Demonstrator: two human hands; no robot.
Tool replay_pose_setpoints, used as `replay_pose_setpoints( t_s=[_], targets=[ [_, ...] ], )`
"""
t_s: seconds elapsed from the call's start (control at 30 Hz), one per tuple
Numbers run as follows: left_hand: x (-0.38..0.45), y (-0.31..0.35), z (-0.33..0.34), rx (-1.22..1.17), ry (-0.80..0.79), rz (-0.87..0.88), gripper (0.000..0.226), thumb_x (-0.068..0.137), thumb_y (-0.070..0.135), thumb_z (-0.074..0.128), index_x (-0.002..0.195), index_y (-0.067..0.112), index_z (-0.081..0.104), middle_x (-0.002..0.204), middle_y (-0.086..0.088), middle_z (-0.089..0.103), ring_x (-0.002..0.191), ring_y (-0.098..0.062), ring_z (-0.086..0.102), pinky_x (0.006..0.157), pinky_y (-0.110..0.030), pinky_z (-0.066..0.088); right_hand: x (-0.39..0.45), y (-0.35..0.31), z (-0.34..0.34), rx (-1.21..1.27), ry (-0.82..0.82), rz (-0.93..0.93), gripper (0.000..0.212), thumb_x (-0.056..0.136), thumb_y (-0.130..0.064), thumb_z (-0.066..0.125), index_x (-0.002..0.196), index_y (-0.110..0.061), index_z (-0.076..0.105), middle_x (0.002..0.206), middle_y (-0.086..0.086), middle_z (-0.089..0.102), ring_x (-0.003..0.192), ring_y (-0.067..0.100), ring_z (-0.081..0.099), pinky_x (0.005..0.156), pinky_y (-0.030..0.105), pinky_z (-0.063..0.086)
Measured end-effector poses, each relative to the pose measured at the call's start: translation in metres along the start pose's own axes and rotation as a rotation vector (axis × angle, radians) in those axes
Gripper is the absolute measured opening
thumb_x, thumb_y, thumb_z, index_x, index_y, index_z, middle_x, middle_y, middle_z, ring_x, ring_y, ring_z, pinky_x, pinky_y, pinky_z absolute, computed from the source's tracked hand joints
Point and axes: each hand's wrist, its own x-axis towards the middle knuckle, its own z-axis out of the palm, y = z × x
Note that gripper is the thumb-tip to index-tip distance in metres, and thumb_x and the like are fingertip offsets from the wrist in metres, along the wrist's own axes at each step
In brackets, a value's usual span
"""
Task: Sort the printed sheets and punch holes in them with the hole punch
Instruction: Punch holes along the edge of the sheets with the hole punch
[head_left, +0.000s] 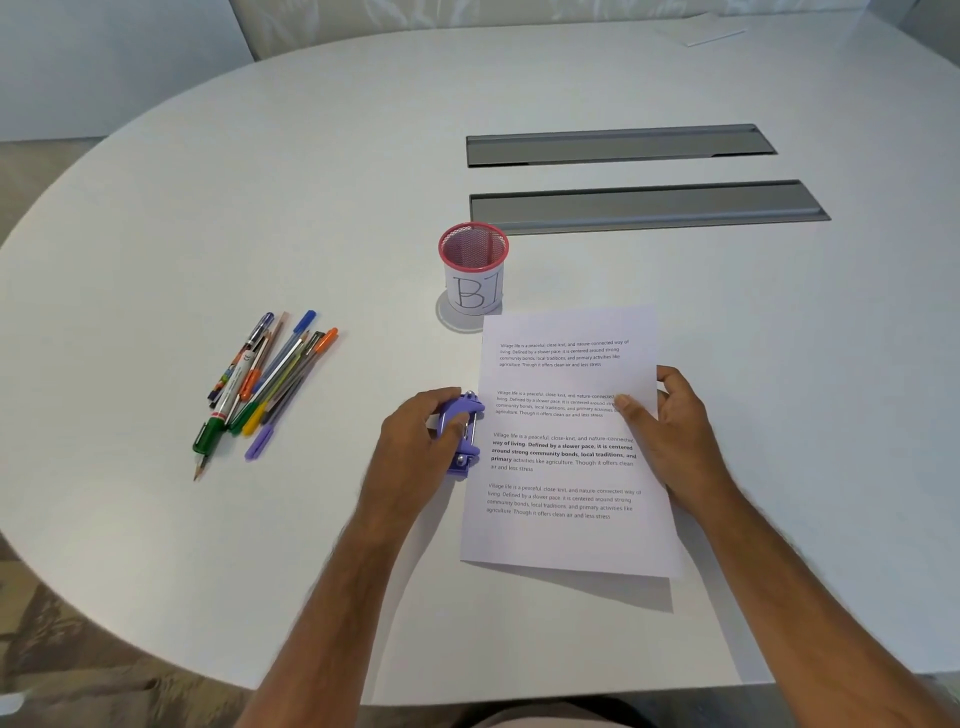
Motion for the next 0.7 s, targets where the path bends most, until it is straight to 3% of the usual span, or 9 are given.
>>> replay_pose_setpoints(
  t_s=[0.17,0.27,0.37,0.47,0.6,0.63,0.7],
  targets=[
    [-0.002,0.005,0.003,-0.013,0.0,0.03,0.043,0.102,0.022,0.066,0.086,0.061,0.07,0.091,0.014,0.076,0.068,-0.017,0.079,0.054,-0.022,0.061,0.001,0.002,0.001,-0.033,0.006,-0.021,0.028,0.099,-0.017,0.072,0.123,-0.023,0.058,0.107,-0.022,0.077,0.097,-0.006,0.073,0.077,0.008,0.053],
    [-0.002,0.003,0.007,-0.009,-0.003,0.009,0.028,0.102,0.021,0.067,0.097,0.048,0.071,0.092,0.009,0.078,0.068,-0.017,0.079,0.055,-0.021,0.06,0.0,0.001,0.002,-0.049,-0.005,-0.026,0.027,0.099,-0.018,0.072,0.121,-0.025,0.057,0.103,-0.033,0.075,0.094,-0.01,0.072,0.075,0.006,0.052],
    [-0.002,0.004,0.013,0.003,-0.018,-0.034,0.017,0.102,0.023,0.066,0.119,0.024,0.068,0.101,-0.005,0.078,0.072,-0.021,0.08,0.064,-0.032,0.067,0.001,0.002,0.002,-0.052,-0.001,-0.028,0.027,0.099,-0.018,0.071,0.121,-0.024,0.056,0.1,-0.035,0.075,0.09,-0.01,0.073,0.072,0.005,0.052],
    [-0.003,0.006,0.016,-0.007,-0.011,-0.03,0.013,0.103,0.023,0.065,0.115,0.027,0.066,0.099,0.0,0.076,0.071,-0.02,0.08,0.063,-0.031,0.066,0.003,0.005,0.001,-0.044,0.002,-0.03,0.027,0.099,-0.017,0.071,0.122,-0.022,0.057,0.102,-0.033,0.075,0.092,-0.008,0.073,0.073,0.007,0.053],
    [-0.002,0.007,0.016,0.011,-0.029,-0.028,0.017,0.102,0.023,0.066,0.117,0.026,0.061,0.084,0.023,0.075,0.067,-0.012,0.079,0.054,-0.019,0.06,0.007,0.004,-0.001,-0.036,-0.014,-0.019,0.029,0.099,-0.019,0.072,0.124,-0.021,0.057,0.105,-0.03,0.076,0.096,-0.003,0.075,0.076,0.01,0.055],
    [-0.001,0.006,0.015,0.007,-0.025,-0.015,0.016,0.101,0.022,0.067,0.115,0.029,0.061,0.086,0.027,0.074,0.066,-0.01,0.078,0.053,-0.019,0.06,0.009,0.004,-0.002,-0.033,-0.019,-0.017,0.028,0.099,-0.019,0.072,0.123,-0.021,0.057,0.105,-0.028,0.077,0.096,-0.002,0.075,0.076,0.011,0.056],
    [0.002,0.006,0.015,-0.024,-0.007,-0.019,0.018,0.1,0.023,0.07,0.112,0.034,0.062,0.104,0.016,0.073,0.072,-0.016,0.079,0.057,-0.031,0.065,0.011,0.004,-0.002,-0.025,-0.024,-0.015,0.027,0.099,-0.018,0.072,0.122,-0.023,0.058,0.108,-0.024,0.078,0.098,0.001,0.076,0.079,0.013,0.057]
  ],
)
